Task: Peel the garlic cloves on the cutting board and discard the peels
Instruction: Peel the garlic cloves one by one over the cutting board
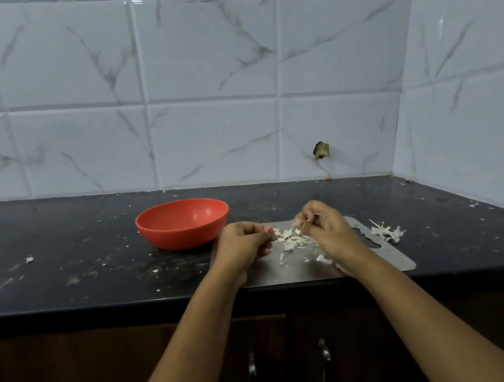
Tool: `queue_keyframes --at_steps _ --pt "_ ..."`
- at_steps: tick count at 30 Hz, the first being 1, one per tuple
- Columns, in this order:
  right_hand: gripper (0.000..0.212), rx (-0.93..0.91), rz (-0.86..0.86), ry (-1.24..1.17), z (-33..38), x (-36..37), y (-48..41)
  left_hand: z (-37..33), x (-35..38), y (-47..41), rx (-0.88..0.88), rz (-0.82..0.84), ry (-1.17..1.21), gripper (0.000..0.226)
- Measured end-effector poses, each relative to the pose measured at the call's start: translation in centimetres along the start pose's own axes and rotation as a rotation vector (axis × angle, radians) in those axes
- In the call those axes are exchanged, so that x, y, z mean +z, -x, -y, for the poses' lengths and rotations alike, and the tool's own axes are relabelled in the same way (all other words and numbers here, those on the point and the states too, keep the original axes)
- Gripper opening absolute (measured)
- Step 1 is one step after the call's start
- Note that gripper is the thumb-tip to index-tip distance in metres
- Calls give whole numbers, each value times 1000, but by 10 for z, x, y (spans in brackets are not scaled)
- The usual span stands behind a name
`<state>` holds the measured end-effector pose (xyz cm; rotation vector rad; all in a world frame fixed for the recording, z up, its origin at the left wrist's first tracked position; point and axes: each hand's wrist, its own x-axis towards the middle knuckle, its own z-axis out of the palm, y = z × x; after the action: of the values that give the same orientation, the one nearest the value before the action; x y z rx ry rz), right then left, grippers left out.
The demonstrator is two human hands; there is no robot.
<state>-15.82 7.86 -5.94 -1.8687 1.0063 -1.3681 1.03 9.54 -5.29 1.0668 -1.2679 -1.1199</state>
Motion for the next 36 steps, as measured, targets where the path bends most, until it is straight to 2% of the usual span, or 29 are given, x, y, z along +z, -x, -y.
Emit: queue_keyframes --at_steps 2,7,13,17,20,23,26,31,36 --pt "30 44 -24 -7 -2 -8 1 -1 -1 0 -12 15 32 10" --pt "16 34 -39 482 0 -10 0 -2 0 2 -6 -2 50 10" --pt "32 50 50 931 -5 -2 -1 -1 -2 3 -5 -20 44 14" --pt "25 42 9 1055 2 1 3 0 -3 2 3 -39 45 12" --pt "19 44 -59 979 5 3 2 -1 -3 2 2 -43 52 8" --pt "27 84 -65 844 3 6 -1 -1 -2 2 12 -34 69 6" --pt "20 86 -88 696 2 9 -2 1 -1 1 24 -40 64 4" --pt "12 36 -59 264 15 20 7 2 -2 0 33 -51 51 7" --pt "7 45 -118 209 17 24 8 1 -1 3 80 -61 4 10"
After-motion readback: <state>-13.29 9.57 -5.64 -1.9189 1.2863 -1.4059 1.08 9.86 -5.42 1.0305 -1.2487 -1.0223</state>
